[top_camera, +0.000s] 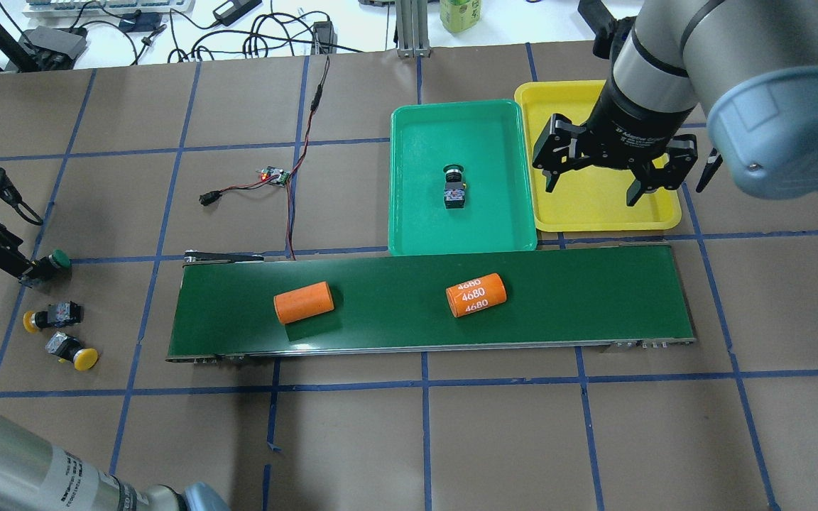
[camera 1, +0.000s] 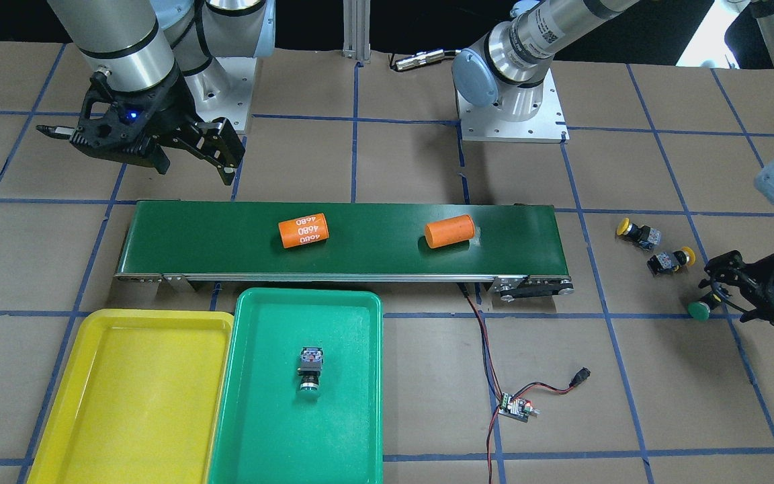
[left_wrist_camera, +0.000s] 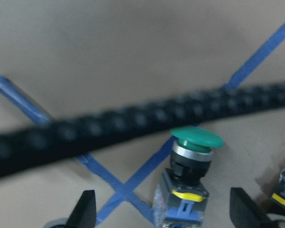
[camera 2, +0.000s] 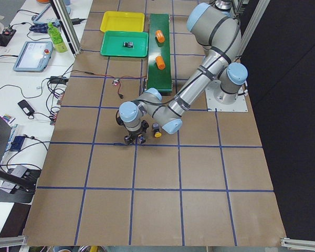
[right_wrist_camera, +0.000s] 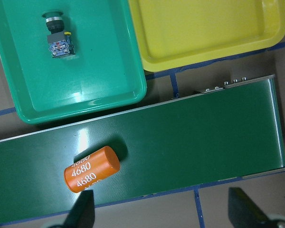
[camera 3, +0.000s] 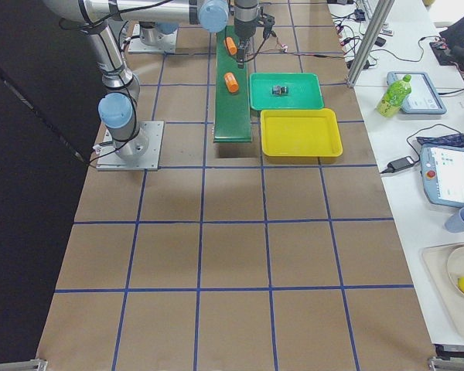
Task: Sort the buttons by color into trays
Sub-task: 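Grasp another green push-button from the table with the left gripper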
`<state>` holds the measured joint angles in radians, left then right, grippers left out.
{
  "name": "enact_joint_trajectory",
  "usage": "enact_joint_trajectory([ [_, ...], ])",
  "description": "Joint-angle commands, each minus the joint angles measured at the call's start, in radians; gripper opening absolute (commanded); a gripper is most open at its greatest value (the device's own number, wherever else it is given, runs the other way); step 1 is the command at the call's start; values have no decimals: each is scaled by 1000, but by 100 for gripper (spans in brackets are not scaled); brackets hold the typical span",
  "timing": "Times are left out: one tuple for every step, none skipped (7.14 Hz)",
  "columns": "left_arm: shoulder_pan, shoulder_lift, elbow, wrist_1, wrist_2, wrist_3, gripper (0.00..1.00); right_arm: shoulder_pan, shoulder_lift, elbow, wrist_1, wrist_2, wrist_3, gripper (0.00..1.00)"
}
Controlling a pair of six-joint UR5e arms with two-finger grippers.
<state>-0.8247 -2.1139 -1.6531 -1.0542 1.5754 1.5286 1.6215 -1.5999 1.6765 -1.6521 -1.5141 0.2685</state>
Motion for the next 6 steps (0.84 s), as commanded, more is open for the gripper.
enact_joint_trajectory([
  [6,-5,-13,22,-14,14,76,1,0,0,0,0,0,100],
  [6,-5,-7,37,-9,53,1,1,-2,0,0,2,0,100],
  [6,-6,-20,78,-12,56,0,3,-2,0,0,0,0,100],
  [6,17,-25,80,-6,53,0,3,-3,0,0,8,0,100],
  [-17,67,-8,13,-2,30,0,5,-3,0,0,12,6,100],
  [-77,169,-13,-118,2,30,0,5,-3,0,0,11,0,100],
])
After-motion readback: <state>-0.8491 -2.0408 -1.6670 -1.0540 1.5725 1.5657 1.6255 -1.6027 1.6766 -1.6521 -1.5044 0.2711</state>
